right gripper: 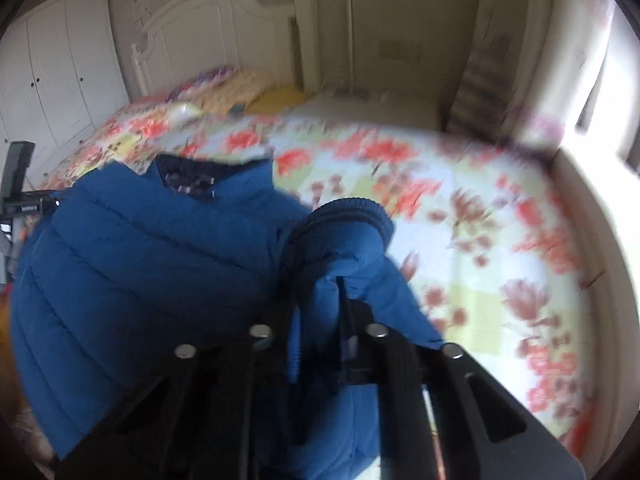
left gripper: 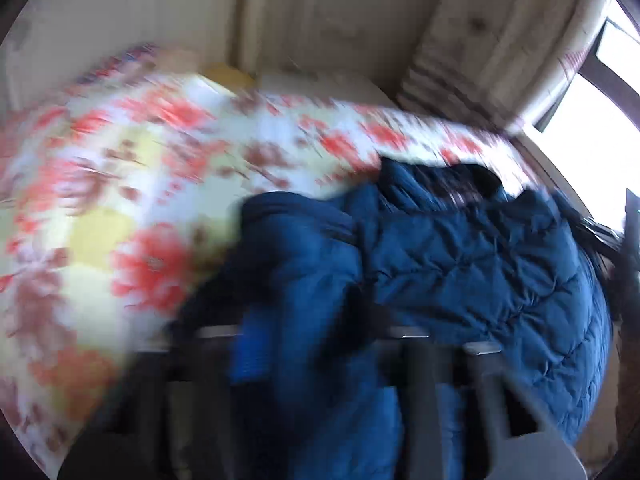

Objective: Fold large clothes

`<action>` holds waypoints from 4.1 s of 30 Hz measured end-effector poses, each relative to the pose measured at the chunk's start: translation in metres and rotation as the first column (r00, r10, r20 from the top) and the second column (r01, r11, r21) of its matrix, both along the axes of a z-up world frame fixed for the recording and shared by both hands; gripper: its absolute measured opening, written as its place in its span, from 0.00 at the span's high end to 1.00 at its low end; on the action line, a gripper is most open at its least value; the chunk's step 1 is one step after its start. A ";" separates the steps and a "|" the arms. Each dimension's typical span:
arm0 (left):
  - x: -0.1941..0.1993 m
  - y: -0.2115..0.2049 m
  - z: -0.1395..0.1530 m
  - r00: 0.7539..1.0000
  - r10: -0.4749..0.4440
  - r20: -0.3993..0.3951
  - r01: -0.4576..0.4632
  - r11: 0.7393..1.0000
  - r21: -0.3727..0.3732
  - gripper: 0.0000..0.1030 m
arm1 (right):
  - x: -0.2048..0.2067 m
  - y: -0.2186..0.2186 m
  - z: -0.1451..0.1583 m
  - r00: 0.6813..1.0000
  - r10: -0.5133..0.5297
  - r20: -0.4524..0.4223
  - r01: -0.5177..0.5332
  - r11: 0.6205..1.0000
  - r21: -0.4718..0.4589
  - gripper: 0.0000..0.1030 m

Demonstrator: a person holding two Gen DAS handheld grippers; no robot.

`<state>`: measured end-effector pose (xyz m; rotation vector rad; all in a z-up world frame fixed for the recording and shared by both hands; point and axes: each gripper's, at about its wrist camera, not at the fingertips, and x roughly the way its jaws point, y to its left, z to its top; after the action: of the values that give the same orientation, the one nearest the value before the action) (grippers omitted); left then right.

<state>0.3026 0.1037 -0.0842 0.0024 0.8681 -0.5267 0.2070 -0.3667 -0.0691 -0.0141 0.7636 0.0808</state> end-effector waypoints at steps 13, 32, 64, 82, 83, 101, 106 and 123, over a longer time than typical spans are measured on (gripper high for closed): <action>-0.011 0.027 0.031 0.996 -0.052 -0.076 0.041 0.989 -0.145 0.92 | -0.038 -0.002 0.042 0.995 -0.055 0.086 0.052 0.998 0.031 0.94; 0.012 -0.035 0.021 0.982 -0.185 0.037 0.183 0.982 0.053 0.04 | -0.020 -0.038 -0.028 0.992 -0.122 -0.037 0.127 0.972 0.198 0.67; 0.092 -0.024 -0.027 0.991 0.128 -0.048 -0.122 0.985 0.120 0.88 | 0.092 -0.031 -0.045 0.946 -0.230 -0.229 0.256 0.962 0.094 0.85; 0.020 0.038 0.040 0.939 0.291 0.185 -0.266 0.952 -0.151 0.04 | 0.014 -0.097 -0.019 0.945 -0.316 -0.080 0.315 0.824 0.470 0.17; 0.006 0.043 0.046 0.956 0.246 0.162 -0.221 0.962 -0.157 0.04 | 0.002 -0.096 -0.012 0.951 -0.301 -0.068 0.298 0.838 0.458 0.17; -0.126 0.059 -0.036 0.998 0.061 -0.031 -0.067 0.960 -0.273 0.39 | -0.183 -0.016 -0.046 0.999 0.001 0.039 -0.013 0.956 0.294 0.81; -0.154 0.057 -0.032 0.999 0.039 0.001 -0.038 0.972 -0.232 0.46 | -0.217 -0.004 -0.034 0.999 0.030 0.039 -0.039 0.970 0.238 0.85; -0.193 0.070 0.040 0.934 0.253 0.251 -0.207 0.958 -0.197 0.04 | -0.247 -0.019 0.046 0.947 -0.219 0.235 0.172 0.963 0.206 0.05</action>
<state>0.1094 0.1740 -0.0438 -0.1756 0.5414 -0.3654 -0.0404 -0.3856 -0.0234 0.2231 0.4935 -0.0414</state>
